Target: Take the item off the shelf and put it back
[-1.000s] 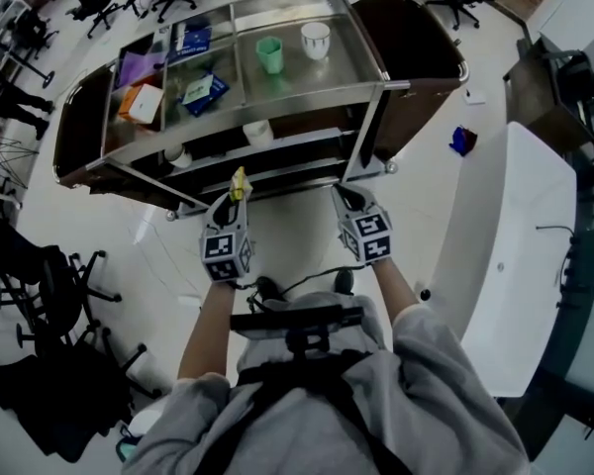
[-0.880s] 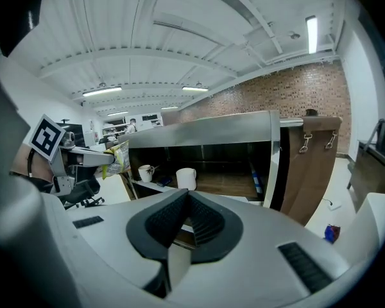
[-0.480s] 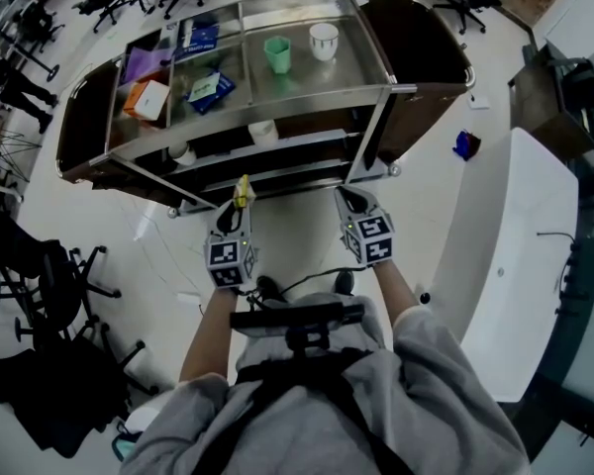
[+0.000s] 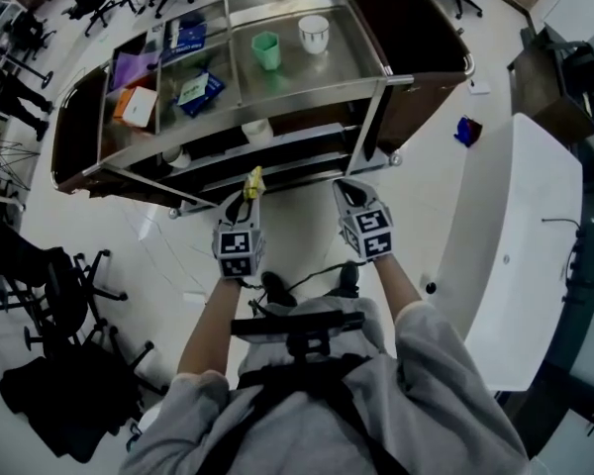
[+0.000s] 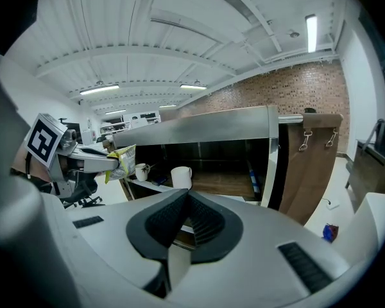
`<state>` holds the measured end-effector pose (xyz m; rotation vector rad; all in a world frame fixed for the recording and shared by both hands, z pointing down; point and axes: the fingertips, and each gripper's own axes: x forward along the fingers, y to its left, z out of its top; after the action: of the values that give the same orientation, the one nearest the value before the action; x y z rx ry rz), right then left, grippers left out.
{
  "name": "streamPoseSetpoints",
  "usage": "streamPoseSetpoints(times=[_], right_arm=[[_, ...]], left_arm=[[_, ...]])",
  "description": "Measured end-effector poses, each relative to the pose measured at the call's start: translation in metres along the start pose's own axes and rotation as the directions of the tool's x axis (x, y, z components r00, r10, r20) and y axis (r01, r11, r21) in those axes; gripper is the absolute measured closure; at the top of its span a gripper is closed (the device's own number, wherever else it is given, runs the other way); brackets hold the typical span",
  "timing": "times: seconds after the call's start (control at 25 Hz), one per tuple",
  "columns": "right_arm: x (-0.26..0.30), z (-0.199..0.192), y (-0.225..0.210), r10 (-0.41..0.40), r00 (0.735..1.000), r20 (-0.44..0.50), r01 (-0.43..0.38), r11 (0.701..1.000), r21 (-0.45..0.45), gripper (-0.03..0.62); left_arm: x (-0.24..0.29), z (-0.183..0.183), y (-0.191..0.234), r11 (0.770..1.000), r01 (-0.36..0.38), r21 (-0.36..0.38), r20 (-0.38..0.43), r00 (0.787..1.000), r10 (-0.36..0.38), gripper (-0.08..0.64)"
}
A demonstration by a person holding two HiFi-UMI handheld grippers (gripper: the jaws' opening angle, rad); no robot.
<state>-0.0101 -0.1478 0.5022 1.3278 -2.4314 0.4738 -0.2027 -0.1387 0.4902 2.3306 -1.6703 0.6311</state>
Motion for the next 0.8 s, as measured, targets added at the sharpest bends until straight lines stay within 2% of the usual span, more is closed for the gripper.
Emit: streamPoseSetpoints(times=[0.24,0.52,0.8], right_arm=[[0.02,-0.003,-0.013,-0.008,1.0,-0.014,0.008,1.0,0.011,0.583],[0.056,-0.024,-0.036,-0.002,0.999,-0.041,0.002,1.0,0.021,0.583],[0.097,-0.034,-0.067,-0.003,0.999,-0.032,0.004,1.0,0.024,0.583]], left_arm=[[0.05,0.012,-0.026,0.994,0.052,0.093,-0.047,0.998,-0.048,0.476],[0.125,-0.004,-0.046,0.959,0.1,0.266,-0.103,0.992,-0.075,0.476],[0.199,-0.012,-0.061,0.926,0.129,0.355,-0.124,0.988,-0.09,0.476]])
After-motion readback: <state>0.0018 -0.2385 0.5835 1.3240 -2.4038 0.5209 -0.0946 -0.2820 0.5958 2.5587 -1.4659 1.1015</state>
